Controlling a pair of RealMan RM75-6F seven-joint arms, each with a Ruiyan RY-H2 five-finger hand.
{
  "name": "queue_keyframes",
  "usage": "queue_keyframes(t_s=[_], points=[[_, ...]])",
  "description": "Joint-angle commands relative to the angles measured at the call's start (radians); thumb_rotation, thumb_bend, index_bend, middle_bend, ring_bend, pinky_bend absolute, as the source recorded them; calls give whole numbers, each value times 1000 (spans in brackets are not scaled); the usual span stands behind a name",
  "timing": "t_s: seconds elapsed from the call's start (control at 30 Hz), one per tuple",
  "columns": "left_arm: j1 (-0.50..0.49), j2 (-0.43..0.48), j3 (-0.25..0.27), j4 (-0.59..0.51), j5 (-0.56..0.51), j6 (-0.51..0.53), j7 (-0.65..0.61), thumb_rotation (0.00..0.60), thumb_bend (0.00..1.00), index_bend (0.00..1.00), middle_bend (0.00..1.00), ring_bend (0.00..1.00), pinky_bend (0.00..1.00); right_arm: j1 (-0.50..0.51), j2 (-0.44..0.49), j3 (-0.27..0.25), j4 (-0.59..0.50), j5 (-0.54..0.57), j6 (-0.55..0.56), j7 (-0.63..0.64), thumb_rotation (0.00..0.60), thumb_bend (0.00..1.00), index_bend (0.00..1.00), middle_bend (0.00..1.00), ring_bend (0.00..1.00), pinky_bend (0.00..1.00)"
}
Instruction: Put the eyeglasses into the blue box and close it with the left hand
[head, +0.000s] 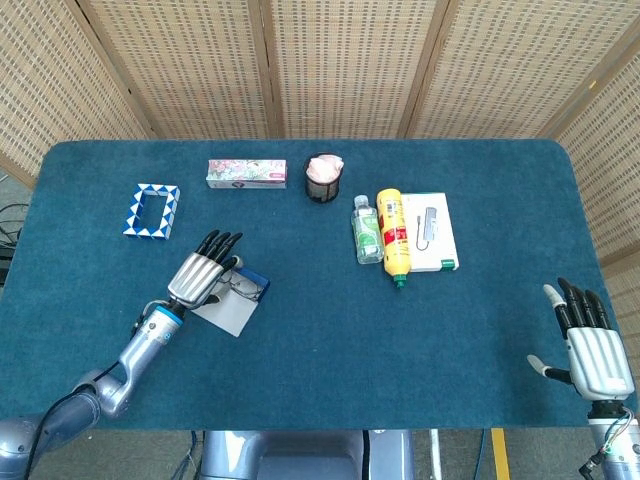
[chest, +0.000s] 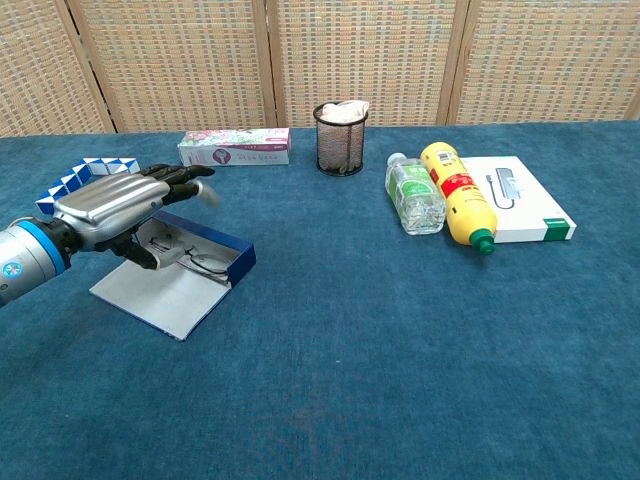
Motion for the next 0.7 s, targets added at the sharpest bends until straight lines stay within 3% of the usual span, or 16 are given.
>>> queue_keyframes(t_s=[0.03, 0.23, 0.43, 0.7], points=[[3, 0, 4, 9, 5, 12, -5, 600, 388, 0, 0, 0, 0, 0, 0, 0, 0, 0, 0, -1, 600, 53, 0, 0, 0, 0], [23, 47, 18, -37, 32, 92, -15, 600, 319, 0, 0, 0, 0, -1, 0, 0, -1, -1, 1, 5, 600, 53, 0, 0, 0, 0], [43, 125, 32, -156, 37, 110, 60, 600, 18, 0, 0, 0, 0, -1, 2, -1, -2, -3, 1, 9, 600, 53, 0, 0, 0, 0], [97, 242, 94, -359, 63, 128, 110, 600, 2, 24, 0, 0, 0, 0, 4, -2, -3, -3, -2, 18, 600, 53, 0, 0, 0, 0]])
